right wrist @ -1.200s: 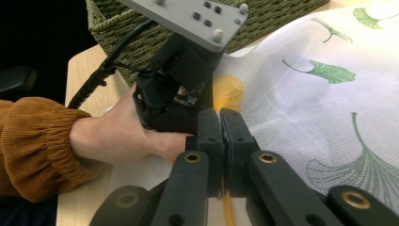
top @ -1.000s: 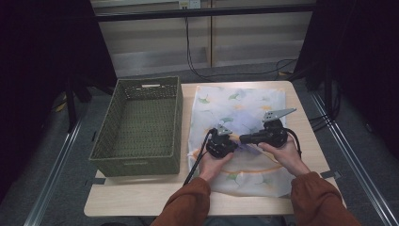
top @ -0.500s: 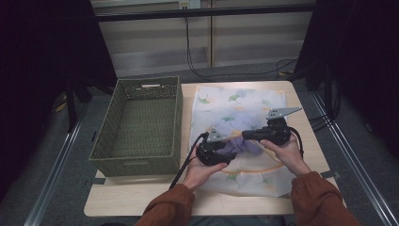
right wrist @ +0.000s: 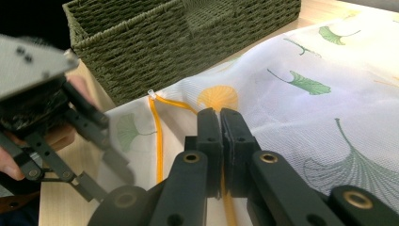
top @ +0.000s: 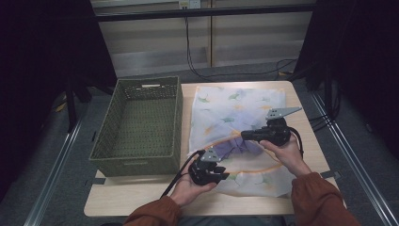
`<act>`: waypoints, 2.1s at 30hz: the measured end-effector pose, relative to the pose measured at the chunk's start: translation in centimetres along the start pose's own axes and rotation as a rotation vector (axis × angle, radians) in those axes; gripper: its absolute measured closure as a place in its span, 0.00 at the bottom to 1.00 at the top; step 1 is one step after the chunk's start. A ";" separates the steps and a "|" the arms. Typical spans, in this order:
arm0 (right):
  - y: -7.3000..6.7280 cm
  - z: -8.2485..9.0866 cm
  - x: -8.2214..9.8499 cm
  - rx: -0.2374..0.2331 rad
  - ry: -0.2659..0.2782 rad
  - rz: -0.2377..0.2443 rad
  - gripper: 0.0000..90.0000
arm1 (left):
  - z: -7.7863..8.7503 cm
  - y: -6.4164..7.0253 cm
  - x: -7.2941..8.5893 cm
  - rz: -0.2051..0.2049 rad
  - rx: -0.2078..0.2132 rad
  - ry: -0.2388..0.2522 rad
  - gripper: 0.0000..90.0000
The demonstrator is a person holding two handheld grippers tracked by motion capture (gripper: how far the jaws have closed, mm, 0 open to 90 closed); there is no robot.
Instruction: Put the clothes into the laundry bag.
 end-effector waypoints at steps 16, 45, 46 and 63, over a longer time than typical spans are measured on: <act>-1.2 -0.2 -0.4 -0.035 -0.013 0.013 0.97 | -2.2 0.2 1.9 0.013 0.008 -0.023 0.87; -2.3 0.0 5.8 -0.085 -0.180 -0.019 0.96 | -2.8 0.0 1.6 0.029 -0.004 0.007 0.88; -2.3 0.0 6.1 -0.090 -0.186 -0.027 0.96 | -2.8 0.0 1.6 0.040 -0.004 0.011 0.88; -1.1 -0.9 9.7 -0.062 -0.318 -0.017 0.94 | -2.6 0.1 1.6 0.036 -0.005 0.008 0.82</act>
Point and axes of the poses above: each handheld gripper's, and its own axes: z roughly backward along the jaws, x roughly out of its underside, y roughly to its right, the point moved 9 cm from there along -z, roughly forward along the jaws, and after that the axes turned 13 degrees about y, right-handed, at the moved point
